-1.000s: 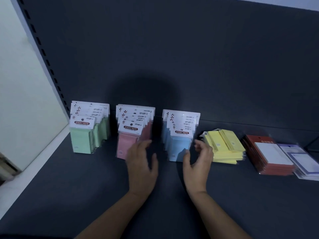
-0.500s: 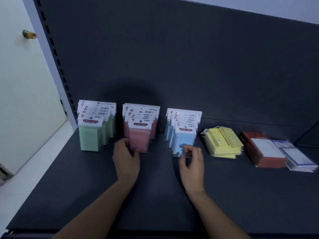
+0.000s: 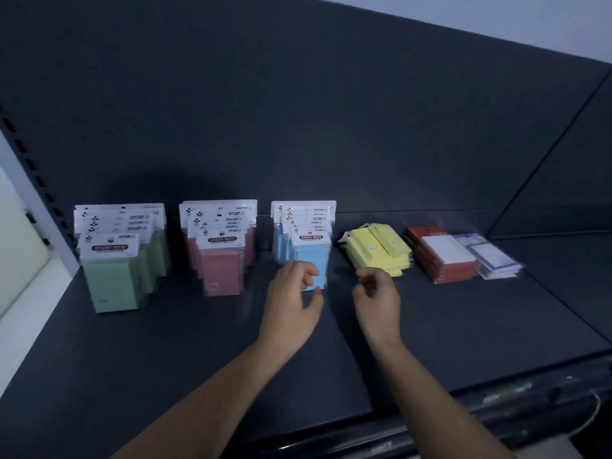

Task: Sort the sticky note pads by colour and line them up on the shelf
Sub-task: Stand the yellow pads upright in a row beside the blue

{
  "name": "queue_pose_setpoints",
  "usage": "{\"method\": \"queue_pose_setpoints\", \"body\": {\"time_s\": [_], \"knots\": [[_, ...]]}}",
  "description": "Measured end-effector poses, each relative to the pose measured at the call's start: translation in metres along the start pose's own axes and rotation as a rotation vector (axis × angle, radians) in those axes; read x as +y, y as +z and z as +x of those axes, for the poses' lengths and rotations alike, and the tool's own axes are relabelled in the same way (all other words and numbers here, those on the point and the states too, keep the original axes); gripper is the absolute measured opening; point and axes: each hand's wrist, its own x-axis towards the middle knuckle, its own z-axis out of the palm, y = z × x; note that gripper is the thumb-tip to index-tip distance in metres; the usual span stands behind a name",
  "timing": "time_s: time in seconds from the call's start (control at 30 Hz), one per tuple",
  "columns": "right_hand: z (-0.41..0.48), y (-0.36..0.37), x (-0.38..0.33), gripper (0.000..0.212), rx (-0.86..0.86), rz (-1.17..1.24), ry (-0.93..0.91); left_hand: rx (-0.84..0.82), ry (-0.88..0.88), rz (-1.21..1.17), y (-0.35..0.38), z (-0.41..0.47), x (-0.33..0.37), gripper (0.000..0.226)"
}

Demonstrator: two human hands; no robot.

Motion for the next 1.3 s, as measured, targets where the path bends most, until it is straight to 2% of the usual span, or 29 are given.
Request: {"method": "queue_pose_setpoints", "body": {"time_s": [0.1, 0.23, 0.33, 0.43, 0.57, 0.73, 0.87, 0.97, 1.07, 1.2, 1.3], "knots": [[0.015, -0.021, 0.007, 0.023, 0.065, -0.055, 0.010, -0.153, -0.011, -0.068, 0.030, 0.007, 0.017, 0.017], [0.041, -0.049, 0.019, 0.031, 0.060, -0.072, 0.005, -0.174, -0.045, -0.095, 0.066, 0.025, 0.033, 0.023], [0.064, -0.066, 0.031, 0.035, -0.016, -0.037, -0.010, -0.158, -0.113, 0.039, 0.097, 0.044, 0.042, 0.038], [0.088, -0.076, 0.041, 0.042, -0.136, -0.036, -0.008, -0.184, -0.183, 0.301, 0.127, 0.063, 0.052, 0.052], [0.115, -0.083, 0.049, 0.050, -0.290, 0.078, 0.061, -0.177, -0.283, 0.437, 0.157, 0.079, 0.064, 0.051], [0.124, -0.087, 0.056, 0.039, -0.318, 0.263, 0.044, 0.023, -0.271, 0.331, 0.173, 0.078, 0.082, 0.040], [0.127, -0.086, 0.055, 0.037, -0.256, 0.249, 0.013, 0.133, -0.261, 0.314, 0.180, 0.071, 0.083, 0.033], [0.132, -0.086, 0.059, 0.039, -0.291, 0.211, 0.101, 0.089, -0.320, 0.335, 0.182, 0.070, 0.079, 0.040], [0.133, -0.084, 0.061, 0.039, -0.313, 0.126, 0.069, 0.064, -0.354, 0.295, 0.184, 0.073, 0.076, 0.047], [0.132, -0.081, 0.062, 0.037, -0.263, 0.086, 0.028, -0.004, -0.381, 0.190, 0.185, 0.074, 0.073, 0.052], [0.132, -0.083, 0.063, 0.035, -0.150, -0.001, -0.031, -0.029, -0.400, 0.090, 0.185, 0.075, 0.072, 0.052]]}}
